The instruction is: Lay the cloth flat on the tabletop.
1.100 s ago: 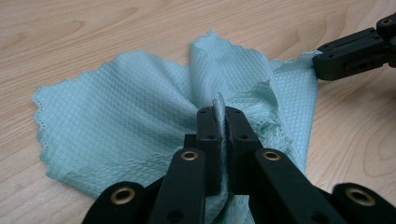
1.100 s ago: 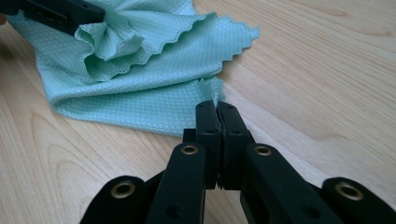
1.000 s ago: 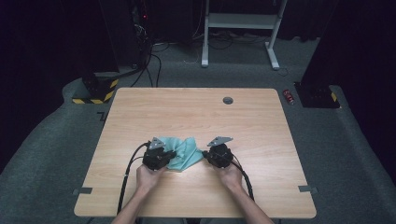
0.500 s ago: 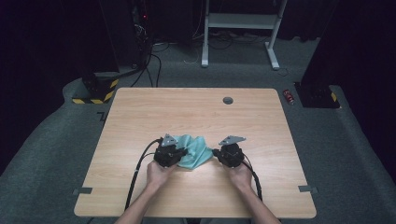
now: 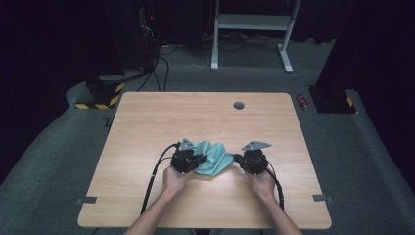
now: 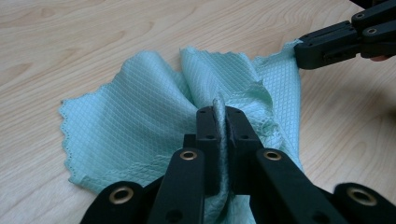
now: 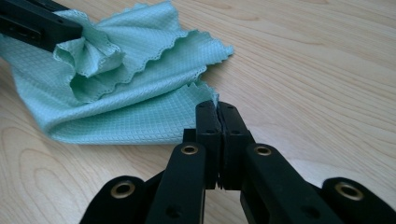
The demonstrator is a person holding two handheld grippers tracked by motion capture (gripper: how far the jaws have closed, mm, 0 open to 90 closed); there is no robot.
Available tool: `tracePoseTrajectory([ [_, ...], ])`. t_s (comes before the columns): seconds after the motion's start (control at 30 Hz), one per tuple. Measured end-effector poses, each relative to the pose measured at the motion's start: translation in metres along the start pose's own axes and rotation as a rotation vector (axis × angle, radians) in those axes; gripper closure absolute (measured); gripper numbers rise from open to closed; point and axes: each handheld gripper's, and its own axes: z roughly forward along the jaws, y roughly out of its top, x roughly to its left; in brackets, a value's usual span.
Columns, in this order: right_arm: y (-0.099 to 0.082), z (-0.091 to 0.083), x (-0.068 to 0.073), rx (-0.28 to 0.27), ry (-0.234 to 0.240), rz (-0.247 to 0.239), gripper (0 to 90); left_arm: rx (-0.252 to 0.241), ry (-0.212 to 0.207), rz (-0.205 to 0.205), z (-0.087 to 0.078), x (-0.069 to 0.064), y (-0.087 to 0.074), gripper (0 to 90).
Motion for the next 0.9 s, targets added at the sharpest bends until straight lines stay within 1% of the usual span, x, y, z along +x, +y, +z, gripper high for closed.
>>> tracePoseTrajectory([
  [0.03,-0.001,-0.002,-0.002,0.000,-0.004,0.002,89.0,0.003,0.001,0.012,0.001,-0.001,0.002,85.4],
  [0.07,-0.001,-0.003,-0.004,0.000,-0.007,0.008,89.1,0.001,-0.003,0.013,0.003,-0.002,0.004,85.3],
  [0.1,-0.002,-0.004,-0.006,-0.003,-0.012,0.007,89.0,-0.002,-0.006,0.005,0.004,-0.003,0.004,85.2],
  [0.17,-0.005,-0.006,-0.011,0.003,-0.022,0.014,89.0,0.003,-0.011,0.006,0.008,-0.004,0.005,85.1],
  [0.3,-0.010,-0.007,-0.020,0.015,-0.041,0.021,89.0,0.011,-0.023,0.008,0.016,-0.009,0.004,84.5],
  [0.33,-0.012,-0.007,-0.021,0.019,-0.042,0.031,88.9,0.016,-0.023,0.009,0.018,-0.011,0.004,84.2],
  [0.43,-0.014,-0.005,-0.022,0.038,-0.046,0.034,88.1,0.032,-0.022,0.018,0.020,-0.011,0.003,81.4],
  [0.47,-0.015,-0.005,-0.022,0.046,-0.045,0.034,86.7,0.033,-0.019,0.018,0.019,-0.011,0.003,80.1],
  [0.53,-0.015,-0.003,-0.022,0.056,-0.041,0.039,78.9,0.034,-0.020,0.009,0.016,-0.010,0.002,74.1],
  [0.67,-0.012,-0.005,-0.018,0.039,-0.033,0.032,71.4,0.030,-0.012,0.004,0.006,-0.005,0.000,66.2],
  [0.77,-0.006,-0.007,-0.011,0.021,-0.029,0.018,69.9,0.028,-0.005,0.007,-0.001,-0.002,-0.003,65.5],
  [0.83,0.000,-0.007,-0.006,0.009,-0.013,0.005,69.6,0.032,-0.004,0.013,-0.003,-0.002,-0.003,65.3],
  [0.9,0.004,-0.005,-0.001,0.004,0.000,0.000,69.3,0.032,-0.006,0.012,-0.002,-0.002,-0.004,65.3],
])
